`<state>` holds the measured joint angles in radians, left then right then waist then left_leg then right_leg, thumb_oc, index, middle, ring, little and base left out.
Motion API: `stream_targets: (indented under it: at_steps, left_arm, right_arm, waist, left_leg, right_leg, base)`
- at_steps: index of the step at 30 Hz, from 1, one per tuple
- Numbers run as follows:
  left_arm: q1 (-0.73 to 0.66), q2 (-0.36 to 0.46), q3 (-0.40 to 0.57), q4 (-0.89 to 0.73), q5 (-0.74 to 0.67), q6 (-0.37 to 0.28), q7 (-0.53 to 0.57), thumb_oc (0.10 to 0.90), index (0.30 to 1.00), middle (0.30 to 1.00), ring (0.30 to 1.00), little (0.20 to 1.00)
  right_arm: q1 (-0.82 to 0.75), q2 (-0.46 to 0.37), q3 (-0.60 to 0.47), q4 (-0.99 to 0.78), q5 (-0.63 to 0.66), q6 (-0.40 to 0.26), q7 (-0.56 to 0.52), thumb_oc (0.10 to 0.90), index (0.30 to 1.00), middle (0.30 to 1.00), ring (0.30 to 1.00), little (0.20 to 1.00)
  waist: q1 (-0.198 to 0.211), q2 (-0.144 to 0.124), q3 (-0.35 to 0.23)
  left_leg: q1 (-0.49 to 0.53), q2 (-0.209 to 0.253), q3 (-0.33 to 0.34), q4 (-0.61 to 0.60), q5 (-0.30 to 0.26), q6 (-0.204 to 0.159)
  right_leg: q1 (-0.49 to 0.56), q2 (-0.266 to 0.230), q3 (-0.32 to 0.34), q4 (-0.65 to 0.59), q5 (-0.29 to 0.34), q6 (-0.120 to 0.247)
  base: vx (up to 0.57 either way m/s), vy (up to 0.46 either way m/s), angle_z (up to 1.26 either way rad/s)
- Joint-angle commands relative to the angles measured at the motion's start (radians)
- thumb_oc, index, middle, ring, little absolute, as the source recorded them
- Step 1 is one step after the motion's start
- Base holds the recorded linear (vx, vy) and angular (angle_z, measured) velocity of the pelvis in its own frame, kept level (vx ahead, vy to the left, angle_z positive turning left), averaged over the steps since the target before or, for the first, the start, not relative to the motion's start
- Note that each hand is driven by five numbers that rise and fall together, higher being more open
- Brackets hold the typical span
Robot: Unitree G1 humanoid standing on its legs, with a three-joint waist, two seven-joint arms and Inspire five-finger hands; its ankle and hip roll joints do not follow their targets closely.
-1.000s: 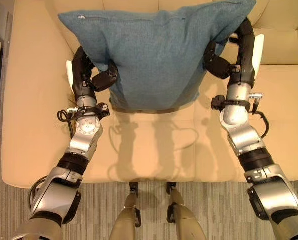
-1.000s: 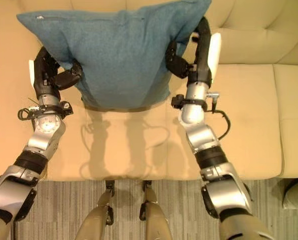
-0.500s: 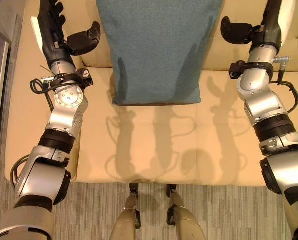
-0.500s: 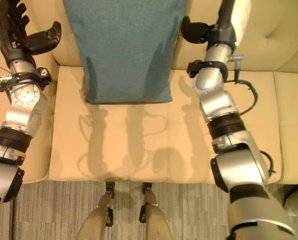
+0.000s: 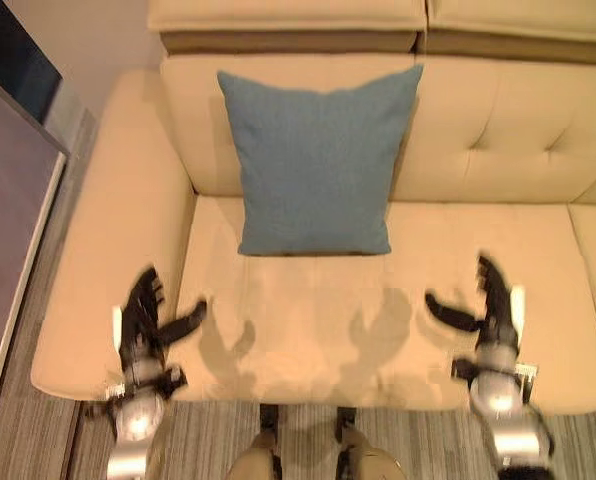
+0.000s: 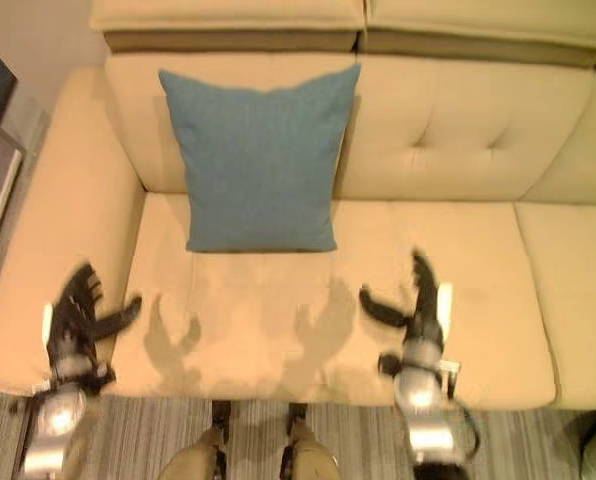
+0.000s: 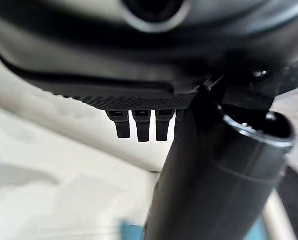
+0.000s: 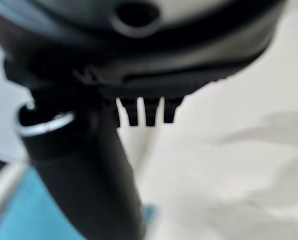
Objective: Pick up all the scattered cushions and arrange them neatly on the sofa.
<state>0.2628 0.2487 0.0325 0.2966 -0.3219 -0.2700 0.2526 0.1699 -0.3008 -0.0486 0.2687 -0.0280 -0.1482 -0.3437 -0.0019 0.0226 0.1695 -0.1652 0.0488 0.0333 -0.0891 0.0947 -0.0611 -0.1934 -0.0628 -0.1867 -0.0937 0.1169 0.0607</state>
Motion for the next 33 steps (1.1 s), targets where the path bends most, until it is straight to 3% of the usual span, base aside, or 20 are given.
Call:
stream_targets:
  at_steps: [1,8,14,18,20,21,24,26,29,30,32,33]
  left_arm:
    - [-0.076,0.062,-0.024,0.047,0.041,-0.016,-0.051,0.800,0.900,0.900,0.900,0.900]
    - [-0.008,0.010,-0.116,0.366,0.184,0.040,-0.035,0.800,0.900,0.900,0.900,0.900]
    - [0.001,0.009,-0.143,0.412,0.223,0.048,-0.011,0.800,0.900,0.900,0.900,0.900]
    - [-0.043,0.023,-0.164,0.436,0.247,0.051,-0.002,0.800,0.900,0.900,0.900,0.900]
    - [-0.066,0.028,-0.169,0.443,0.243,0.049,-0.001,0.800,0.900,0.900,0.900,0.900]
    - [-0.084,0.029,-0.172,0.444,0.245,0.047,-0.009,0.800,0.900,0.900,0.900,0.900]
    - [-0.082,0.014,-0.172,0.452,0.239,0.044,-0.012,0.800,0.900,0.900,0.900,0.900]
    - [-0.085,-0.001,-0.177,0.462,0.230,0.041,-0.011,0.800,0.900,0.900,0.900,0.900]
    - [-0.097,-0.007,-0.184,0.480,0.227,0.046,-0.014,0.800,0.900,0.900,0.900,0.900]
    - [-0.115,-0.010,-0.195,0.506,0.231,0.048,-0.011,0.800,0.900,0.900,0.900,0.900]
    - [-0.129,-0.010,-0.202,0.516,0.236,0.045,-0.004,0.800,0.900,0.900,0.900,0.900]
    - [-0.149,-0.010,-0.204,0.526,0.239,0.046,0.000,0.800,0.900,0.900,0.900,0.900]
  right_arm:
    - [-0.069,-0.045,-0.011,-0.017,-0.063,-0.069,0.019,0.800,0.900,0.900,0.900,0.900]
    - [-0.001,-0.017,0.124,0.161,-0.142,-0.062,0.031,0.800,0.900,0.900,0.900,0.900]
    - [0.015,-0.030,0.144,0.182,-0.142,-0.067,0.026,0.800,0.900,0.900,0.900,0.900]
    - [0.005,-0.043,0.140,0.237,-0.125,-0.063,0.016,0.800,0.900,0.900,0.900,0.900]
    - [-0.024,-0.061,0.162,0.276,-0.129,-0.056,0.014,0.800,0.900,0.900,0.900,0.900]
    - [-0.056,-0.075,0.172,0.311,-0.125,-0.047,0.016,0.800,0.900,0.900,0.900,0.900]
    - [-0.078,-0.070,0.178,0.348,-0.104,-0.031,0.031,0.800,0.900,0.900,0.900,0.900]
    - [-0.090,-0.070,0.180,0.365,-0.091,-0.026,0.036,0.800,0.900,0.900,0.900,0.900]
    - [-0.100,-0.076,0.178,0.395,-0.093,-0.019,0.036,0.800,0.900,0.900,0.900,0.900]
    - [-0.117,-0.075,0.183,0.422,-0.102,-0.009,0.033,0.800,0.900,0.900,0.900,0.900]
    - [-0.131,-0.073,0.185,0.440,-0.105,-0.003,0.028,0.800,0.900,0.900,0.900,0.900]
    - [-0.148,-0.063,0.195,0.460,-0.116,0.013,0.030,0.800,0.900,0.900,0.900,0.900]
  waist:
    - [-0.006,-0.034,-0.112]
    - [-0.003,-0.046,-0.101]
    - [-0.009,-0.055,-0.079]
    - [-0.016,-0.062,-0.056]
    - [-0.007,-0.077,-0.032]
    - [-0.001,-0.084,-0.020]
    - [-0.006,-0.080,-0.031]
    - [-0.013,-0.067,-0.041]
    - [-0.031,-0.054,-0.052]
    - [-0.042,-0.051,-0.055]
    - [-0.044,-0.052,-0.049]
    - [-0.044,-0.055,-0.037]
  left_leg:
    - [0.032,-0.006,0.004,0.002,-0.052,-0.016]
    - [0.154,0.009,0.005,0.002,-0.079,-0.007]
    - [0.182,0.023,-0.013,0.002,-0.072,-0.015]
    - [0.135,0.024,-0.037,0.070,-0.073,-0.020]
    - [0.082,-0.006,-0.078,0.205,-0.129,-0.023]
    - [0.085,-0.035,-0.135,0.292,-0.173,-0.021]
    - [0.135,-0.047,-0.220,0.339,-0.195,-0.015]
    - [0.175,-0.055,-0.273,0.319,-0.206,-0.018]
    - [0.214,-0.051,-0.266,0.246,-0.240,-0.007]
    - [0.240,-0.068,-0.254,0.186,-0.280,0.017]
    - [0.237,-0.088,-0.254,0.177,-0.288,0.028]
    - [0.227,-0.125,-0.255,0.157,-0.286,0.047]
  right_leg:
    - [0.068,-0.024,-0.036,0.006,-0.091,0.082]
    - [0.197,-0.002,-0.029,0.006,-0.130,0.069]
    - [0.240,0.016,-0.022,0.007,-0.149,0.049]
    - [0.242,0.013,-0.038,0.006,-0.161,0.037]
    - [0.230,-0.002,-0.020,0.007,-0.143,0.032]
    - [0.209,-0.011,0.000,0.015,-0.127,0.030]
    - [0.180,-0.011,0.038,0.022,-0.102,0.030]
    - [0.155,-0.009,0.062,0.033,-0.087,0.035]
    - [0.128,-0.016,0.069,0.045,-0.073,0.043]
    - [0.080,-0.038,0.082,0.063,-0.041,0.061]
    - [0.051,-0.053,0.091,0.068,-0.016,0.074]
    - [0.012,-0.072,0.096,0.062,0.018,0.099]
  base:
    - [0.03,-0.020,-0.05]
    - [0.02,-0.037,-0.02]
    - [-0.01,-0.075,0.06]
    - [-0.10,-0.047,0.36]
    - [-0.28,0.009,0.32]
    - [-0.30,0.076,-0.12]
    - [-0.16,0.114,-0.54]
    - [-0.12,0.146,-0.49]
    - [-0.12,0.139,-0.22]
    - [-0.30,0.299,-0.11]
    - [-0.28,0.237,-0.25]
    - [-0.29,0.196,-0.48]
